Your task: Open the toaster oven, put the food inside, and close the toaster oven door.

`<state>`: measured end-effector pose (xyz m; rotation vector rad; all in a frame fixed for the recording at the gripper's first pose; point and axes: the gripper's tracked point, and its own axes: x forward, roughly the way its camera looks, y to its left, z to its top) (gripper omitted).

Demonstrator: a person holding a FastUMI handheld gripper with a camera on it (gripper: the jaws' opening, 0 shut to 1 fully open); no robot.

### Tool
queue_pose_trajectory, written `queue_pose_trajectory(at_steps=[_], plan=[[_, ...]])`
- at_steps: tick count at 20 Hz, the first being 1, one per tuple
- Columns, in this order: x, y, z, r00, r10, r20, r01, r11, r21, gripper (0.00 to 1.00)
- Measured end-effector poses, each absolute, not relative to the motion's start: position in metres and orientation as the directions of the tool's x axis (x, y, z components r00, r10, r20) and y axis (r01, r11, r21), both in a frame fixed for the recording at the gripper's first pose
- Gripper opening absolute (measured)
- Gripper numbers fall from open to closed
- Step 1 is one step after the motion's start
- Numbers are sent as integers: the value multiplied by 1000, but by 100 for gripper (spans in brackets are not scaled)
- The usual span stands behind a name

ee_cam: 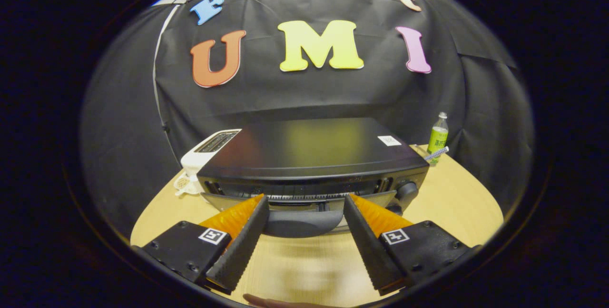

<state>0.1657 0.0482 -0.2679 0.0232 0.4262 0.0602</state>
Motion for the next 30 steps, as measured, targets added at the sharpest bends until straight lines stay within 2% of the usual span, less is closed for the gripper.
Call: queue_pose_trajectory(at_steps=[4,19,25,30], plan=[[135,46,-289,885,68,-461,-64,998,24,100],[84,36,-357,919,17,-394,-68,991,-113,100],[80,36,-369,920,22,-392,-55,996,-72,100],[73,31,-402,879,16,-477,-4,1000,26,100]])
